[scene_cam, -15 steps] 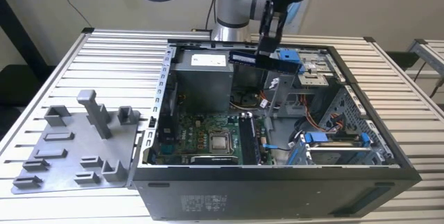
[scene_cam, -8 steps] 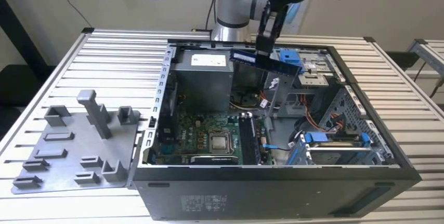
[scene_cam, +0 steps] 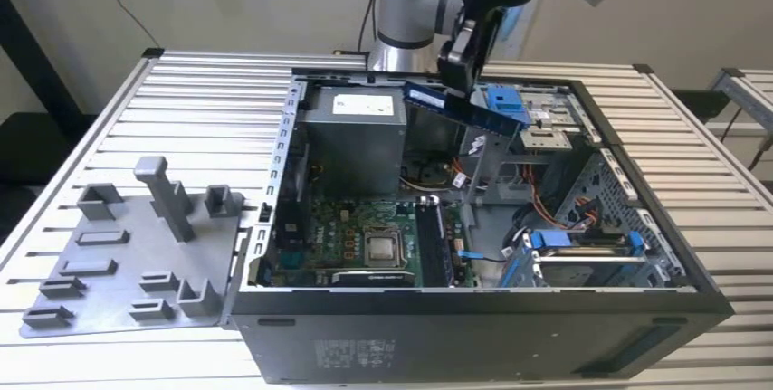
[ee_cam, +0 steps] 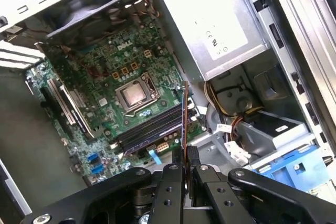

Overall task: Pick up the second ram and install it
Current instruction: 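Insert the second ram into the second slot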

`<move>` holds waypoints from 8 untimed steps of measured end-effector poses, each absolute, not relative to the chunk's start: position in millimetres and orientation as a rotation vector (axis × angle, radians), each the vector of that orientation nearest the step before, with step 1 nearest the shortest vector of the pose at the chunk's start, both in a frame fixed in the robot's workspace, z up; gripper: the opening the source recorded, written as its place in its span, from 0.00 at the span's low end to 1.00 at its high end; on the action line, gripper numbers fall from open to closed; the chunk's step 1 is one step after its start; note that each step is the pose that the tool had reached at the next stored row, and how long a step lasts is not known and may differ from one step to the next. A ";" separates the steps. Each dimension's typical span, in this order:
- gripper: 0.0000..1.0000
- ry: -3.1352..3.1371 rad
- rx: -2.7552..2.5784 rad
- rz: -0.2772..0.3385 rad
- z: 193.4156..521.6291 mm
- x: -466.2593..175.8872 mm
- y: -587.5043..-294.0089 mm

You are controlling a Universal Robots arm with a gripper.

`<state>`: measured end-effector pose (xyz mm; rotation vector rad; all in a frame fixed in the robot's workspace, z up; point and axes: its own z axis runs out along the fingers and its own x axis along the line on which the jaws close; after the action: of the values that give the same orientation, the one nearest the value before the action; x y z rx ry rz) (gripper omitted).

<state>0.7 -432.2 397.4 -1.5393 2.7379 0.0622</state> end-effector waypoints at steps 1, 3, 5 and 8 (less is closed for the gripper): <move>0.14 2.751 -1.515 0.062 397.2 0.7 -432.2; 0.14 2.778 -1.463 0.062 397.0 0.7 -432.2; 0.14 2.804 -1.412 0.062 396.8 0.7 -432.2; 0.14 2.840 -1.334 0.062 396.5 0.7 -432.2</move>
<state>0.7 -432.2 396.5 -1.3341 2.8403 0.0620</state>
